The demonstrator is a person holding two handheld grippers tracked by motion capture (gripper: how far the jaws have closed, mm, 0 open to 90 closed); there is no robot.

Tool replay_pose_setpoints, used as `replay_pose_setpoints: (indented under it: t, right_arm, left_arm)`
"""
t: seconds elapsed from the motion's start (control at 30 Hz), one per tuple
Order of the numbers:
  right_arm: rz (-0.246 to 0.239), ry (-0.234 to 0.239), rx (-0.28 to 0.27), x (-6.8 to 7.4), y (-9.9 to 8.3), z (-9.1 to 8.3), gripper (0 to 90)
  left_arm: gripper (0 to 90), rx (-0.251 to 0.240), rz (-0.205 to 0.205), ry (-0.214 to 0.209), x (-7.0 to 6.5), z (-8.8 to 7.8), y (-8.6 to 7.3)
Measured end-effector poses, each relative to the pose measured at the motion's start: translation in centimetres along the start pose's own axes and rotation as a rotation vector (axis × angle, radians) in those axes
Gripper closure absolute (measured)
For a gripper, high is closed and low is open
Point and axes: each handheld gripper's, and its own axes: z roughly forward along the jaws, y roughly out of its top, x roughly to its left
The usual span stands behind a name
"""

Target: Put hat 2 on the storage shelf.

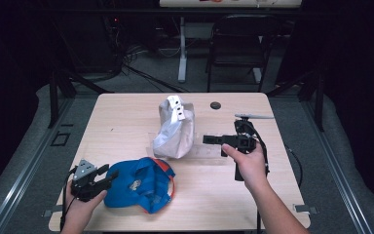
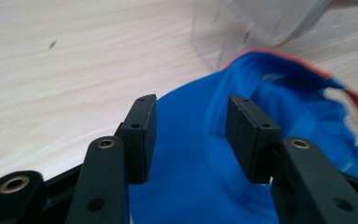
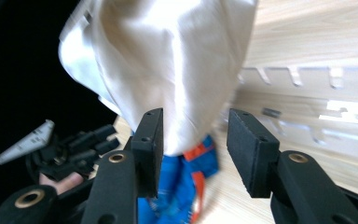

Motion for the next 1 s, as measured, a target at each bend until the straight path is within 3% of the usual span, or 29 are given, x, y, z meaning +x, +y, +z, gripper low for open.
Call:
replay_pose_setpoints:
  t: [0.23,0.47,0.57,0.9,1.0]
  right_arm:
    - [-0.067,-0.064,0.009,-0.9,-3.4,0.6,55.8]
    - [-0.096,-0.148,0.010,-2.0,-6.5,2.0,55.9]
    - [-0.084,-0.144,0.008,-2.4,-7.6,2.8,56.0]
    - [-0.101,-0.117,0.087,-2.0,-10.0,5.6,56.6]
    - [-0.109,-0.101,0.108,-1.7,-10.4,6.3,56.6]
  left_arm:
    - [52.6,0.000,-0.033,0.027,1.4,-0.1,-0.7]
    - [50.9,0.015,-0.024,0.056,1.7,0.2,-1.1]
    - [50.7,0.015,-0.018,0.046,1.6,0.1,-1.0]
    - [48.3,0.040,-0.013,0.041,1.3,0.1,-1.0]
    - [46.4,0.070,-0.012,0.029,1.3,0.0,-1.0]
